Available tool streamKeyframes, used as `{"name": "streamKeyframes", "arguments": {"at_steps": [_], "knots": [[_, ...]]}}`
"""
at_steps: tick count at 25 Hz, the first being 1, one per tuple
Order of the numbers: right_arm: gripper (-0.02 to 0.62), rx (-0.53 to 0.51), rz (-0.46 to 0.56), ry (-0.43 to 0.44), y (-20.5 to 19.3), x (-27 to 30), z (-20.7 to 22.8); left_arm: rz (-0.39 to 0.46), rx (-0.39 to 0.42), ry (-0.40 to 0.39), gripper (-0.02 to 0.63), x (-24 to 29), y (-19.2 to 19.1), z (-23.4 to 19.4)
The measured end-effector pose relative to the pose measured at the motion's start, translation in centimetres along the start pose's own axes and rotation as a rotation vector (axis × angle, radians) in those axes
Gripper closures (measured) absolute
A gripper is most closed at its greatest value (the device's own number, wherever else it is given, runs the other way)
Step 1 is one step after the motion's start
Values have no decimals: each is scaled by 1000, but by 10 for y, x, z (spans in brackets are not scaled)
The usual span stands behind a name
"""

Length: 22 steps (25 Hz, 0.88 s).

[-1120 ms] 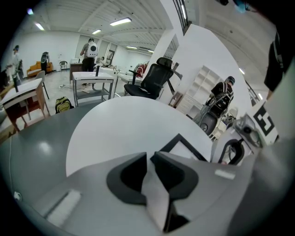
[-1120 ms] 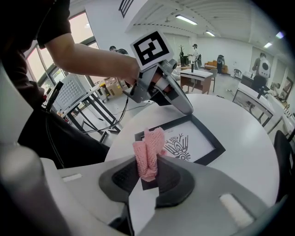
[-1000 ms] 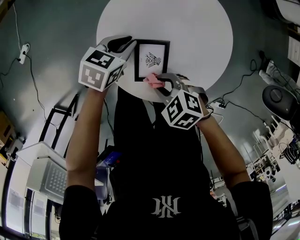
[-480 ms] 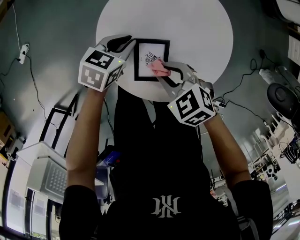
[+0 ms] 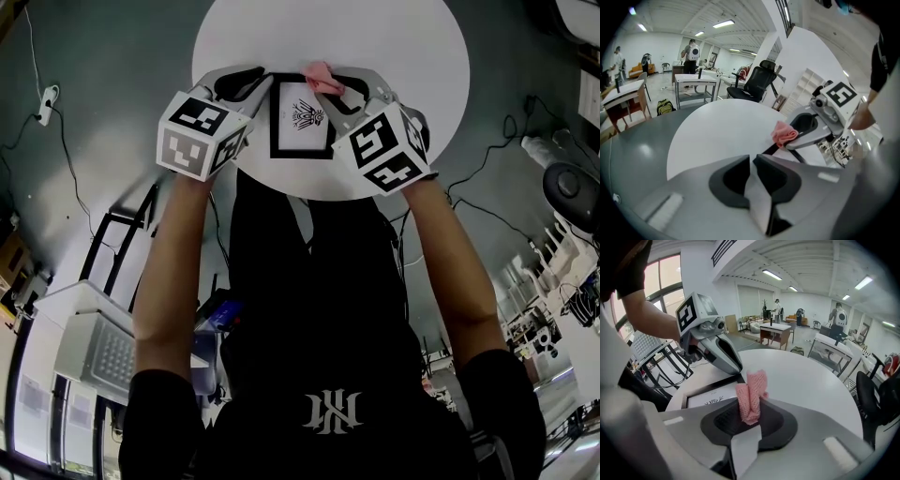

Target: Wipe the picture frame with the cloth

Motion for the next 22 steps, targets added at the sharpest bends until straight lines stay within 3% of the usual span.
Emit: {"name": "streamKeyframes", "arguments": {"at_steps": [11, 15, 22], "knots": [[517, 40, 15, 54, -29, -18, -33, 6, 6, 11, 568, 3, 2, 2], [517, 61, 13, 68, -37, -24, -48, -56, 103, 50, 603, 5, -3, 2], [517, 55, -21, 87, -47, -33, -67, -47, 99, 48, 603, 4, -2, 2]]}}
Point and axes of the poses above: the fingertips, and each gripper's own axes: x forward along the fingers, z to its right, y out of its top, the point moved 9 cm from there along -x, backward along the fingers, and after that the axes turned 1 degree about -y, right-handed, at the moved point
